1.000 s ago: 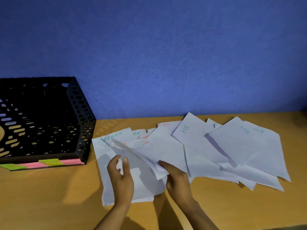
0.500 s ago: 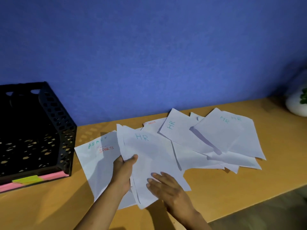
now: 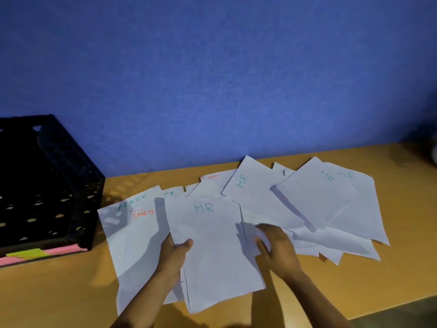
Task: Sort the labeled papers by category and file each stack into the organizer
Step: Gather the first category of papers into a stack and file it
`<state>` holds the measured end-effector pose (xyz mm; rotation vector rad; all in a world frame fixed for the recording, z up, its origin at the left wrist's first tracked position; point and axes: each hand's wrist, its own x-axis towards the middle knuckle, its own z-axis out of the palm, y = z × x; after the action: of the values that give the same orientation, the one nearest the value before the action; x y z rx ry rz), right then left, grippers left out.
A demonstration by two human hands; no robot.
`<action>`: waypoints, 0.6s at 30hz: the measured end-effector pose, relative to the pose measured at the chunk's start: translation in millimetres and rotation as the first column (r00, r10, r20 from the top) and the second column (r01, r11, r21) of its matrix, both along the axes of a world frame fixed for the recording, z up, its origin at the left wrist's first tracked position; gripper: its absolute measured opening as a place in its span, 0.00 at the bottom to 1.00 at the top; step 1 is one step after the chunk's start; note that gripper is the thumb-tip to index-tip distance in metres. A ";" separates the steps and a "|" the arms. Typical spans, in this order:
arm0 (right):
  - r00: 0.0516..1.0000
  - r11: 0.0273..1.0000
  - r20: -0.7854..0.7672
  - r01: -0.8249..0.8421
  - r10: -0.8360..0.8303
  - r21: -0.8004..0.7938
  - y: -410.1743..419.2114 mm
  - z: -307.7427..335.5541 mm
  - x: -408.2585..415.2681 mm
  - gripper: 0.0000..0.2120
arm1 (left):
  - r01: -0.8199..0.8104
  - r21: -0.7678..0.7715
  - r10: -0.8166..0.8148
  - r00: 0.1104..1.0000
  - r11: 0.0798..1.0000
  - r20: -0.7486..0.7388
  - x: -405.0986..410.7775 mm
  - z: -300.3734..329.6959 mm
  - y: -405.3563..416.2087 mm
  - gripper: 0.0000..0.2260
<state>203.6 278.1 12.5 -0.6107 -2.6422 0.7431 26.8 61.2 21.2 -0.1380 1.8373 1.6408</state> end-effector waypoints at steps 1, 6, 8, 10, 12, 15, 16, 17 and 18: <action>0.997 0.999 0.060 0.051 -0.052 0.015 15.8 -8.2 -3.6 0.15 | -0.014 -0.023 0.014 1.000 1.000 -0.001 1.4 -3.4 1.4 0.19; 0.924 0.977 0.324 0.170 -0.204 0.131 76.9 -33.7 -14.6 0.19 | -0.062 -0.087 0.059 0.998 0.994 -0.030 6.3 -17.1 5.1 0.16; 0.896 0.975 0.397 0.140 -0.199 0.174 90.7 -40.3 -18.8 0.22 | -0.049 -0.079 0.047 0.998 0.996 -0.034 7.4 -19.2 6.2 0.15; 0.872 0.979 0.461 0.087 -0.164 0.183 99.0 -46.0 -22.1 0.25 | -0.064 -0.071 0.060 0.997 0.995 -0.051 8.2 -20.4 7.8 0.16; 0.857 0.982 0.494 0.070 -0.149 0.175 102.8 -49.7 -24.2 0.25 | -0.089 -0.050 0.085 0.994 0.995 -0.067 8.2 -22.4 10.2 0.16; 0.848 0.977 0.513 0.023 -0.132 0.212 102.6 -49.4 -24.1 0.22 | -0.117 -0.017 0.115 0.991 0.993 -0.070 6.9 -22.1 15.2 0.15; 0.854 0.976 0.506 0.006 -0.117 0.216 101.6 -48.9 -24.0 0.21 | -0.133 0.007 0.133 0.989 0.991 -0.062 6.3 -21.1 17.3 0.15; 0.862 0.975 0.496 -0.010 -0.103 0.220 101.3 -49.2 -23.5 0.21 | -0.150 0.034 0.152 0.987 0.988 -0.055 5.8 -20.1 18.9 0.15; 0.858 0.973 0.505 -0.029 -0.094 0.231 100.8 -48.7 -23.9 0.23 | -0.161 0.056 0.164 0.985 0.985 -0.049 5.7 -19.5 20.2 0.16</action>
<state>179.7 379.0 -36.2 -0.8859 -3.1277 0.2690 32.5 81.5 1.8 -0.2295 1.8630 1.8181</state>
